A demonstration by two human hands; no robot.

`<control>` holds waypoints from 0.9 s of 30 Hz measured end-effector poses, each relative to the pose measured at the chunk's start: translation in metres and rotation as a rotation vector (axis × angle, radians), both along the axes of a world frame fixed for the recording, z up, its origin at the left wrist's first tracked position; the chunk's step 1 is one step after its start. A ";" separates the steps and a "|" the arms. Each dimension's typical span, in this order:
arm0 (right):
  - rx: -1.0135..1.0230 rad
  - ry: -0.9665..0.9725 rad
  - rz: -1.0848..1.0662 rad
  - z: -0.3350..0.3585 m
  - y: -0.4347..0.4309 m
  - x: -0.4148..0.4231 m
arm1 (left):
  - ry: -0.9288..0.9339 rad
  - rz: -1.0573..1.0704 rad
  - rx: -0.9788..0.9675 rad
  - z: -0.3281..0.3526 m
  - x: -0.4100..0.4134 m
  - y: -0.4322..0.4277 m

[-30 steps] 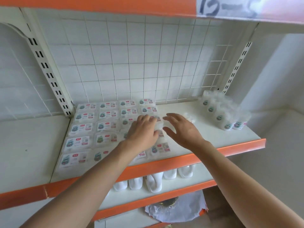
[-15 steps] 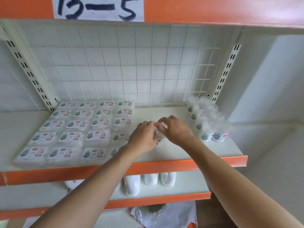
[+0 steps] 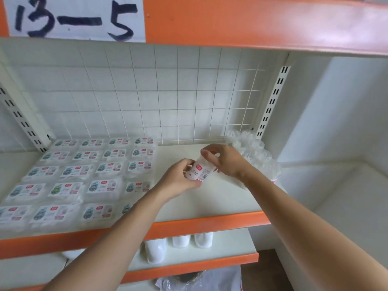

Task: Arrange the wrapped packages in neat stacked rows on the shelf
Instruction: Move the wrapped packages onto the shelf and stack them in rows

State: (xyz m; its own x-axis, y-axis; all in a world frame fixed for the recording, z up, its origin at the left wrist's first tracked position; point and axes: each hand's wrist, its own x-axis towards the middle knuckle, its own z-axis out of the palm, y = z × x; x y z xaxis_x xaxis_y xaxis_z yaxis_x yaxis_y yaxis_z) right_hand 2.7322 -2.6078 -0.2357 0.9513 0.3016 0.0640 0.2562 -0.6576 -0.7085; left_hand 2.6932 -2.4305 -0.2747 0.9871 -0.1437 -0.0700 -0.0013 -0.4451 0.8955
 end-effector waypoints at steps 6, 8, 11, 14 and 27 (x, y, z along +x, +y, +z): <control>0.061 0.005 -0.050 0.012 -0.010 0.014 | -0.019 0.023 -0.119 0.006 0.018 -0.009; 0.052 -0.015 -0.080 0.014 -0.014 0.018 | -0.008 -0.003 -0.154 0.006 0.023 -0.014; 0.045 -0.042 -0.117 0.013 -0.022 0.025 | 0.027 -0.040 -0.220 0.005 0.028 -0.022; 0.041 -0.039 -0.108 0.014 -0.029 0.034 | 0.056 -0.030 -0.241 0.005 0.035 -0.027; -0.227 0.040 0.164 0.032 -0.060 0.095 | 0.025 0.128 -0.157 -0.004 0.076 -0.069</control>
